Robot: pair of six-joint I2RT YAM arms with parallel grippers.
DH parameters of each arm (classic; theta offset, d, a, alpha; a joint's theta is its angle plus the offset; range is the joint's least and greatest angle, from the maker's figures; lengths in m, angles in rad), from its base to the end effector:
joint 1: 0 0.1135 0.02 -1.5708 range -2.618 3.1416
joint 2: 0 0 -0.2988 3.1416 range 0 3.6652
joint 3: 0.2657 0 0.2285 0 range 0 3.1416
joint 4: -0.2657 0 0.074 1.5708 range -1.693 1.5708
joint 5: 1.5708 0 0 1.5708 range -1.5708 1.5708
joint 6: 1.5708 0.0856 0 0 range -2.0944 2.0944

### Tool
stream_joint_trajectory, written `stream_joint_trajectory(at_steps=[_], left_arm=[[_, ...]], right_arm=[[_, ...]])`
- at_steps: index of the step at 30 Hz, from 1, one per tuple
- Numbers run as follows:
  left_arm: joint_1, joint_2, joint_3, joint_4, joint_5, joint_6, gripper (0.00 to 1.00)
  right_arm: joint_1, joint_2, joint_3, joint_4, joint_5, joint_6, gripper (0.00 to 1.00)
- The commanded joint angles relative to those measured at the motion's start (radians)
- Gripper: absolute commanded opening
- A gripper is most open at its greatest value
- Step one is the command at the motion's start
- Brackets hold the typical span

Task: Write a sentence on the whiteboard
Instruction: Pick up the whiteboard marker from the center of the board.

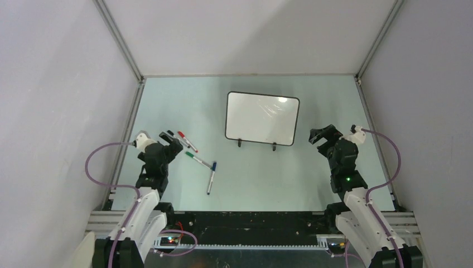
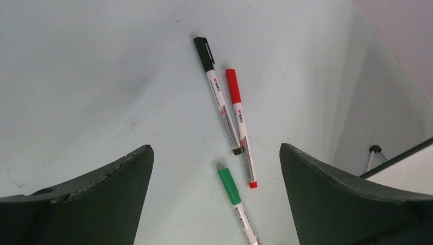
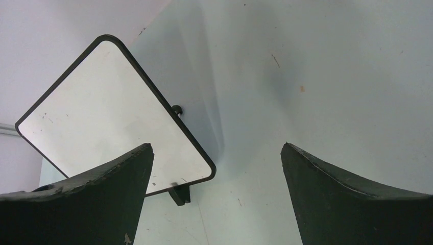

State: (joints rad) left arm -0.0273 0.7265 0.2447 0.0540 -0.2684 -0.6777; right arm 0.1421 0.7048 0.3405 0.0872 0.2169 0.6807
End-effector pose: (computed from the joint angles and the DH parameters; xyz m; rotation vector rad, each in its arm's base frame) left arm 0.1628 0.0183 0.1980 -0.7954 1.8211 -0.1887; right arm 0.1722 0.0060 0.2415 0.6394 1.7442 0.3744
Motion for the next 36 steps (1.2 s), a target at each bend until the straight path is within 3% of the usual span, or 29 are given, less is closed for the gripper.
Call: stream_joint_trajectory(at_steps=[1, 9, 14, 21, 27, 36], left_arm=[[0.004, 0.047, 0.072, -0.032, -0.081, -0.060, 0.99], [0.005, 0.128, 0.086, -0.007, -0.076, -0.057, 0.98], [0.003, 0.126, 0.084, 0.019, -0.043, -0.032, 0.85], [0.003, 0.110, 0.080, 0.046, -0.011, 0.028, 0.81], [0.003, 0.011, 0.042, 0.048, 0.042, 0.064, 0.88], [0.003, -0.128, -0.056, 0.119, 0.086, 0.056, 0.90]], right_arm=[[0.009, -0.004, 0.004, 0.046, 0.020, 0.001, 0.99], [0.016, -0.002, 0.016, 0.035, 0.011, -0.008, 0.99], [0.016, -0.005, 0.018, 0.030, -0.001, -0.012, 0.98], [0.016, -0.024, 0.020, 0.015, 0.005, -0.013, 0.97], [0.014, -0.041, 0.021, 0.011, 0.007, -0.019, 0.95], [0.015, -0.060, 0.023, 0.001, 0.009, -0.034, 0.95]])
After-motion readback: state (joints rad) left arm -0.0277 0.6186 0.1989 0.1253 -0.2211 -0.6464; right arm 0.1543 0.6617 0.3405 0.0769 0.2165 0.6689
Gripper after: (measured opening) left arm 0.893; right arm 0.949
